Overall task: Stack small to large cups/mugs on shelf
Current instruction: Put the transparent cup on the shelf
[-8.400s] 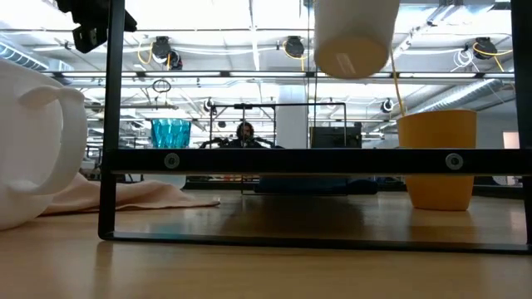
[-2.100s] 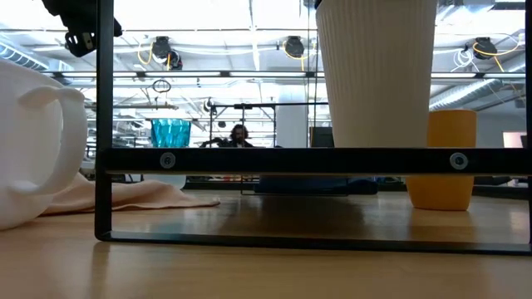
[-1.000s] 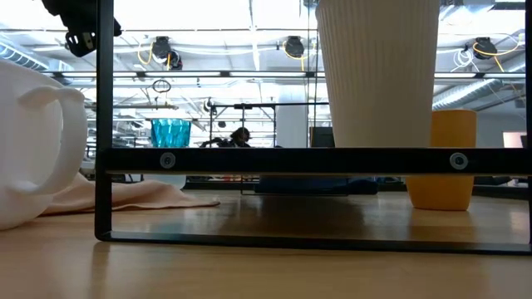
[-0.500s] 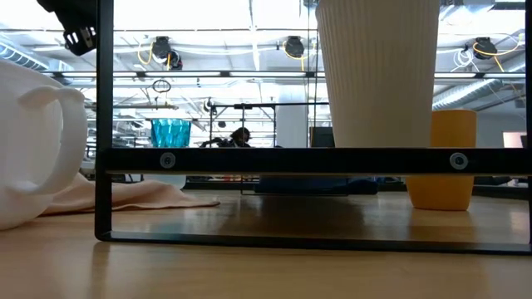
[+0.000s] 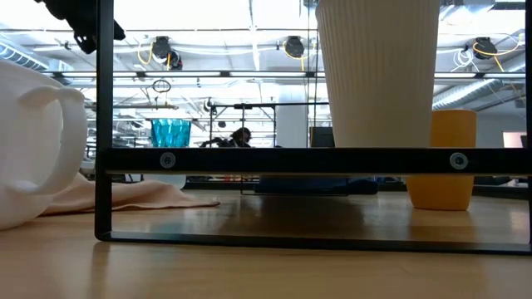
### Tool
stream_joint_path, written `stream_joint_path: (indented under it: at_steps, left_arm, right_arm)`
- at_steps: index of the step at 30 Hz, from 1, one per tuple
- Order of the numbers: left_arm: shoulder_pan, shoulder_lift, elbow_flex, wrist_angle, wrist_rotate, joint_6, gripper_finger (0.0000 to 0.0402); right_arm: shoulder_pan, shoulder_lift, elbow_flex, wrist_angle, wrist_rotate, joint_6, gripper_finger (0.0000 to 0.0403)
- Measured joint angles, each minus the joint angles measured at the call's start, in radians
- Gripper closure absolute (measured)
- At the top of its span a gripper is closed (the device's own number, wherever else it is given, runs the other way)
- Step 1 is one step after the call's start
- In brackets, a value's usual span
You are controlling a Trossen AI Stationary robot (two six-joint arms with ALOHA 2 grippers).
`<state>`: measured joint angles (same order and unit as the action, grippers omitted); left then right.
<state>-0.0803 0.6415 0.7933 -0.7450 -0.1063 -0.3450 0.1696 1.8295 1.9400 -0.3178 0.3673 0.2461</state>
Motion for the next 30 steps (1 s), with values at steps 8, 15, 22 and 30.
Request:
stream_joint_path:
  at_steps: [8, 15, 22, 30]
  left_arm:
    - [0.0, 0.014, 0.0, -0.022, -0.027, 0.108, 0.0369]
    - [0.037, 0.117, 0.0, -0.092, -0.059, 0.152, 0.0369]
    - [0.122, 0.26, 0.0, -0.147, 0.155, 0.217, 0.0369]
    - [0.205, 0.343, 0.069, -0.208, 0.211, 0.35, 0.0369]
  right_arm:
    - [0.002, -0.002, 0.0, 0.028, -0.001, 0.002, 0.0342]
    - [0.002, -0.003, 0.0, 0.085, -0.001, -0.004, 0.0342]
    - [0.002, -0.003, 0.0, 0.083, -0.001, -0.001, 0.0342]
    - [0.009, -0.003, 0.0, 0.082, -0.004, 0.002, 0.0342]
